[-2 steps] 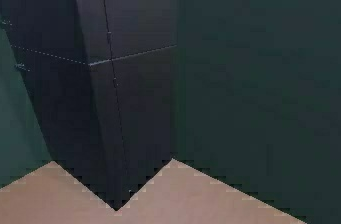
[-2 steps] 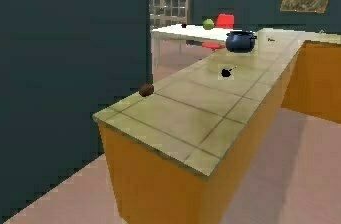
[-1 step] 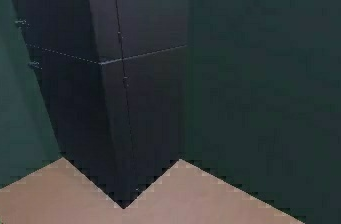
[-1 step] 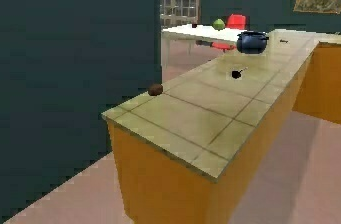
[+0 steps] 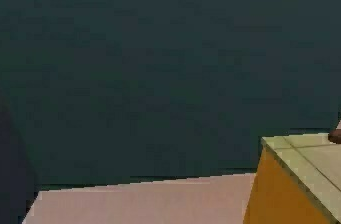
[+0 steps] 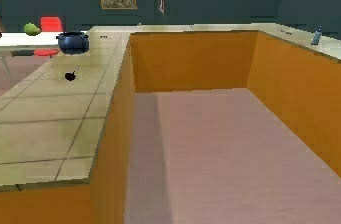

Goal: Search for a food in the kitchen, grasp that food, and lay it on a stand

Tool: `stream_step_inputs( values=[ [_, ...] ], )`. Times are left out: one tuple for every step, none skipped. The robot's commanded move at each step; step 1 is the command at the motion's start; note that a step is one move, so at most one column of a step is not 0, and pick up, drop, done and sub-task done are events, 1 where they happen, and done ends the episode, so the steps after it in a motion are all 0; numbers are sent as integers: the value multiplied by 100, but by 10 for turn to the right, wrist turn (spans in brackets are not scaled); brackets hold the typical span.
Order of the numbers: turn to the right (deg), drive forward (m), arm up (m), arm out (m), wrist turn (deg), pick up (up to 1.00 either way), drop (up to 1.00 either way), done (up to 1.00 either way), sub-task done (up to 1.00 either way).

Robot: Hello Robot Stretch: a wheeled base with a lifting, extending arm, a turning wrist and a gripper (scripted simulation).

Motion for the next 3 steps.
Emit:
stream_step_inputs(
  values=[
    [0, 65, 0, 0, 0, 0, 0, 0, 0],
    [0, 0, 50, 0, 0, 0, 0, 0, 0],
    [0, 0, 38, 0, 0, 0, 0, 0, 0]
  ],
)
